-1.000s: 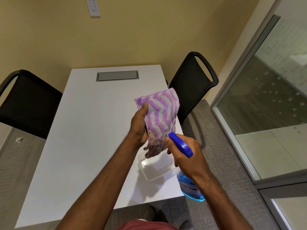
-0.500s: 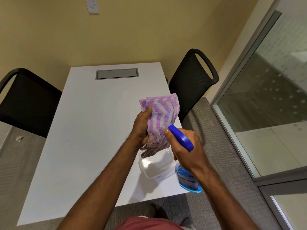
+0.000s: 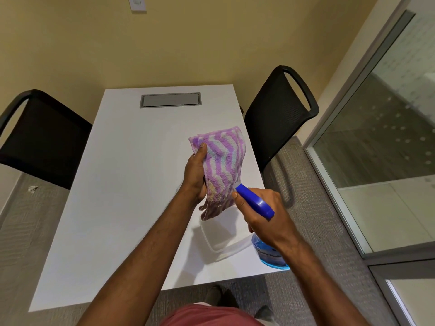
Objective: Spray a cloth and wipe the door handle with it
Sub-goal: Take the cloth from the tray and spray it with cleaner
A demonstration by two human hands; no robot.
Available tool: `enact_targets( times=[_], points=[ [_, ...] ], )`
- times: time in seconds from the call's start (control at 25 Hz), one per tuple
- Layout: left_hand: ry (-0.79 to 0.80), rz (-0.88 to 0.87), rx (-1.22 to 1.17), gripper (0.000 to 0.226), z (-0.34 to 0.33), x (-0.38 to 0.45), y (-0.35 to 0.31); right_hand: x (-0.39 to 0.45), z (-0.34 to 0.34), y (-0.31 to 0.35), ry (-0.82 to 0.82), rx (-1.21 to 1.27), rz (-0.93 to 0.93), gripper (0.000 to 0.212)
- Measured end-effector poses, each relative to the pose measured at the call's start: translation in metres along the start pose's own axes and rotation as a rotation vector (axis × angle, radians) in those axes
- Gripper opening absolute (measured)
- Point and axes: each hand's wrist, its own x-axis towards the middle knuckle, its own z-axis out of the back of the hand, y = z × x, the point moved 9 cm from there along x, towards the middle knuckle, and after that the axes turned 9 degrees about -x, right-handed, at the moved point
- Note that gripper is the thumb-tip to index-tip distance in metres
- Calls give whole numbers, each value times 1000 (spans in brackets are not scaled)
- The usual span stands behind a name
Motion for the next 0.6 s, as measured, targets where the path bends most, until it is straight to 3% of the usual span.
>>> enact_targets(
  times=[0.28,0.6],
  points=[
    [-23,-14,-34,38,9,6,-8,3,-16,-4,130,-63,24,31],
    [-11,2,33,36,14,6,-1,19,22,-3,-150,57,-3,30]
  ],
)
